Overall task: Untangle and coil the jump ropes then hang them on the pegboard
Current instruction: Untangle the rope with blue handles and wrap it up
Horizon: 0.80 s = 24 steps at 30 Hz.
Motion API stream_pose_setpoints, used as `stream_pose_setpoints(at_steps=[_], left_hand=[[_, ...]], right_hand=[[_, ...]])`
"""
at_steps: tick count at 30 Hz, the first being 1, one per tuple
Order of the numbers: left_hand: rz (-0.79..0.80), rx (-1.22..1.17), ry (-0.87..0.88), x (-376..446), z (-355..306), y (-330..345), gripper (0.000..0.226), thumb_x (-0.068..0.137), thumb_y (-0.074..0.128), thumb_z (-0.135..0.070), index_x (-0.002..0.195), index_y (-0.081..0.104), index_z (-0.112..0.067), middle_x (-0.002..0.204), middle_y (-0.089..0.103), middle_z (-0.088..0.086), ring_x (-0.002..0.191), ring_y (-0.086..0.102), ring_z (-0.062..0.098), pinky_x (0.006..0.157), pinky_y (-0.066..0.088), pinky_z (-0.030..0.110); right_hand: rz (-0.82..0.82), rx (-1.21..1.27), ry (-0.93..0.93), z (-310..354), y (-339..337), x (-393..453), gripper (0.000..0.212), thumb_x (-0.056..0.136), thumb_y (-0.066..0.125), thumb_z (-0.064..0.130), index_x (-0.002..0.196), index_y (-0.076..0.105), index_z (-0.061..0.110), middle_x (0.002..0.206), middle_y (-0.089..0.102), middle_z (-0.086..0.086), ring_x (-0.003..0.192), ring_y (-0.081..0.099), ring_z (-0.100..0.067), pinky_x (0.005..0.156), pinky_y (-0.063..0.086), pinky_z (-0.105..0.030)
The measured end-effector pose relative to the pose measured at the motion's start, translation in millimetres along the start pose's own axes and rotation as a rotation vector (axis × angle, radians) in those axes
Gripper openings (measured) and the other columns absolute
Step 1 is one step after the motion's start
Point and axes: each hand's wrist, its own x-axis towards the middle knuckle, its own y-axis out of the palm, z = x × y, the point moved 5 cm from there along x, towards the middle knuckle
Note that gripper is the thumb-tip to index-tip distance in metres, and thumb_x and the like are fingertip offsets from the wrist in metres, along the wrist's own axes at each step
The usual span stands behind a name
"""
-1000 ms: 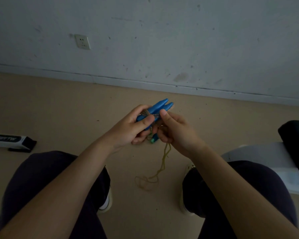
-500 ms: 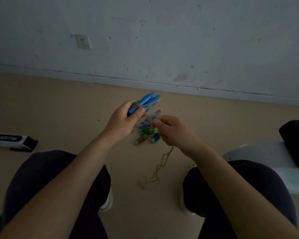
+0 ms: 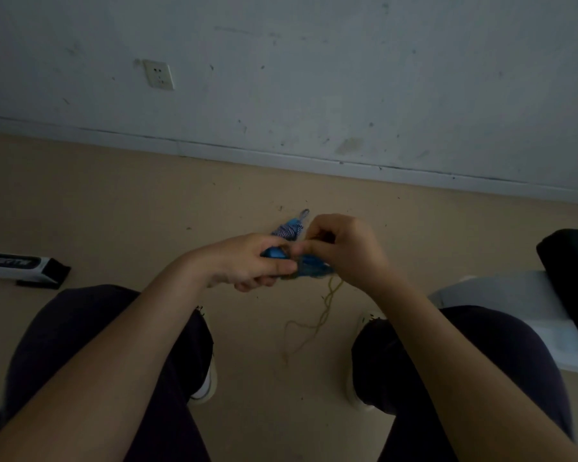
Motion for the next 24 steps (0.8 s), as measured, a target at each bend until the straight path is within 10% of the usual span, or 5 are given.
stream_pose_setpoints(at_steps=[8, 16, 24], left_hand=[[-0.013, -0.026, 0.121, -3, -6, 1, 0.012, 0.101, 0.058, -0.02, 0.112, 0.059, -0.027, 0.078, 0.073, 0.006, 0.054, 0.061, 0.016, 0.05, 0.048, 0.025], [-0.167, -0.015, 0.187, 4, -9, -1, 0.016, 0.103, 0.056, -0.02, 0.113, 0.057, -0.031, 0.073, 0.07, 0.0, 0.052, 0.058, 0.013, 0.049, 0.045, 0.024], [-0.109, -0.173, 0.112, 2, -8, 2, 0.029, 0.101, 0.056, -0.033, 0.12, 0.056, -0.011, 0.078, 0.072, 0.007, 0.059, 0.067, 0.019, 0.051, 0.047, 0.022]], right_hand=[[-0.001, 0.189, 0.08, -8, 4, 4, 0.027, 0.082, 0.078, 0.021, 0.091, 0.057, 0.006, 0.068, 0.05, 0.003, 0.057, 0.042, -0.001, 0.056, 0.037, -0.019], [-0.013, 0.31, 0.129, -11, 4, 5, 0.028, 0.092, 0.067, 0.023, 0.096, 0.057, -0.003, 0.091, 0.063, -0.022, 0.07, 0.066, -0.037, 0.055, 0.056, -0.051], [-0.077, 0.479, 0.192, -13, 2, 2, 0.047, 0.074, 0.077, 0.038, 0.087, 0.062, -0.005, 0.058, 0.055, -0.004, 0.042, 0.044, -0.012, 0.039, 0.033, -0.023]])
